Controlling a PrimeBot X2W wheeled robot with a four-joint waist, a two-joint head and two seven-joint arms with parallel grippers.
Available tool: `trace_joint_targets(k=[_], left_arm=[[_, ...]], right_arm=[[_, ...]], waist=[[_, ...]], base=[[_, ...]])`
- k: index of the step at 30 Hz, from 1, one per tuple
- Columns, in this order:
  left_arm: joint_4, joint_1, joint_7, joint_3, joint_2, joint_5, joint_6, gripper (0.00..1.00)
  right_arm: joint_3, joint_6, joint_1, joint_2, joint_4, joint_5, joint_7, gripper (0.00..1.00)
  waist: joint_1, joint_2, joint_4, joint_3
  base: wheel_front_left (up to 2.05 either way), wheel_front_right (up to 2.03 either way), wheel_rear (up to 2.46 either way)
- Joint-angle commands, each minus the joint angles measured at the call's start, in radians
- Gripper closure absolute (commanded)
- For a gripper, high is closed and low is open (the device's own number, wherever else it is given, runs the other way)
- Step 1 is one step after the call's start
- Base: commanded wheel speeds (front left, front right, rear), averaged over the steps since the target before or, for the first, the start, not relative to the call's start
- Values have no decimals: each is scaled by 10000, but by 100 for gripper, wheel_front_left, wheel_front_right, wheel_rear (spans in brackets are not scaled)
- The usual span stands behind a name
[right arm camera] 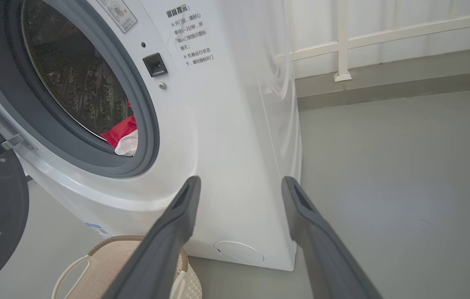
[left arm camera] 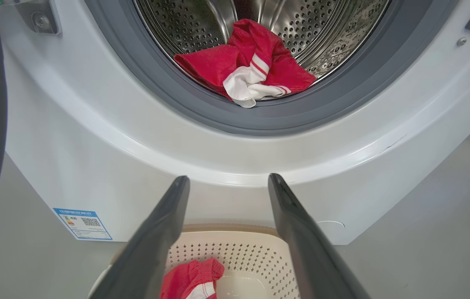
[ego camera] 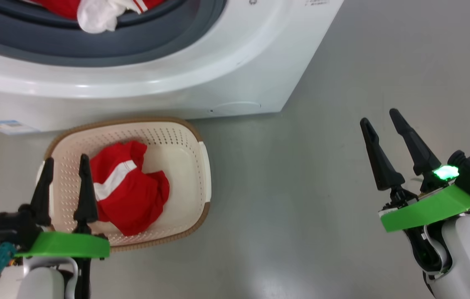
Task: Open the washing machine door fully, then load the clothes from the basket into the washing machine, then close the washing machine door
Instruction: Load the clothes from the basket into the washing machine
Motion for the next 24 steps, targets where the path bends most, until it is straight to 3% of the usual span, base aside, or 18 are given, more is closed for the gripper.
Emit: trace_joint_targets(k=[1,24], left_arm=[[-132,-180,-51,340,166,93,-58,0],[2966,-2505,-51,671,797,-121,-114,0]], right_arm=[[189,16,-51,-39,-271,-119,-48,0],[255,16,-963,153,-586,-207,-48,0]], waist=[[0,0,-38,392],[0,0,-396,2474]], base=[[0,0,0],[0,0,0]])
